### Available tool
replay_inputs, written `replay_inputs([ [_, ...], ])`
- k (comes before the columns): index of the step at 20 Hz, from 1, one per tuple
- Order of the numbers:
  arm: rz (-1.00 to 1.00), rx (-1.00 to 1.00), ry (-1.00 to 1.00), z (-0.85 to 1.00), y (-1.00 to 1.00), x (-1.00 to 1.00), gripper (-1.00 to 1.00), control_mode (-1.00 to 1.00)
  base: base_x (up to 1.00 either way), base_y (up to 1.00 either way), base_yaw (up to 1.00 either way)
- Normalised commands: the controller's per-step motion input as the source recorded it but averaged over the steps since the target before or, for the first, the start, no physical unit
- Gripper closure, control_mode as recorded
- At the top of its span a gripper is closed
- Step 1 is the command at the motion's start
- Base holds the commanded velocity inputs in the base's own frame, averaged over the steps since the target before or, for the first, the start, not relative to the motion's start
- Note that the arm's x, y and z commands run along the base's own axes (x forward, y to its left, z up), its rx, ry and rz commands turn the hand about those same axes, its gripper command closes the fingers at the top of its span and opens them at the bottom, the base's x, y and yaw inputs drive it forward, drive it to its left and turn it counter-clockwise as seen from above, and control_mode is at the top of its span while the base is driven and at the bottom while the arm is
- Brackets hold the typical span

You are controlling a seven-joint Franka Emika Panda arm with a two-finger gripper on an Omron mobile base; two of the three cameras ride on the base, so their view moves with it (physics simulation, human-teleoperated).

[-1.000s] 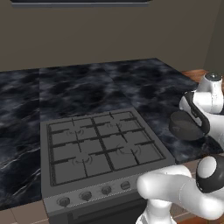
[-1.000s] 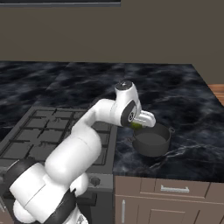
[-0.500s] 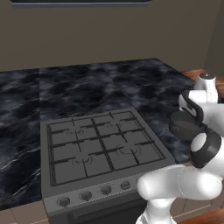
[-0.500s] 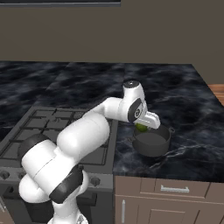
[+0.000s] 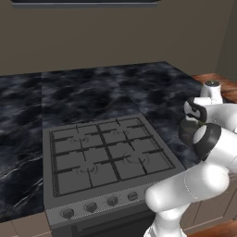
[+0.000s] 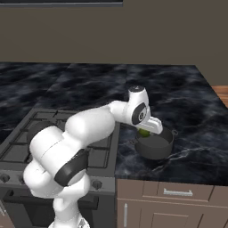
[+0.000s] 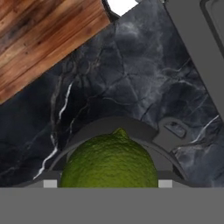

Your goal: Turn on the sink faucet. Then move the lime from the counter to the sink. Turn off the sink. Move the vegetable from the sink to the pot next to the stove. Finally move the pot to the front left burner.

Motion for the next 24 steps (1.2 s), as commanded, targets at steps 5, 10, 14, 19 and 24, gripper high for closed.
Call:
replay_inputs([
  [5,0.0,0.07,0.01,-0.26,-0.1,0.09,1.0,-1.0,0.0,0.0,0.0],
  [10,0.0,0.06,0.02,-0.23,-0.1,0.1,1.0,-1.0,0.0,0.0,0.0],
  [14,0.0,0.04,0.01,-0.21,-0.09,0.1,1.0,-1.0,0.0,0.0,0.0],
  [19,0.0,0.03,0.01,-0.18,-0.07,0.1,1.0,-1.0,0.0,0.0,0.0],
  [24,0.0,0.02,0.04,-0.15,-0.02,0.13,1.0,-1.0,0.0,0.0,0.0],
])
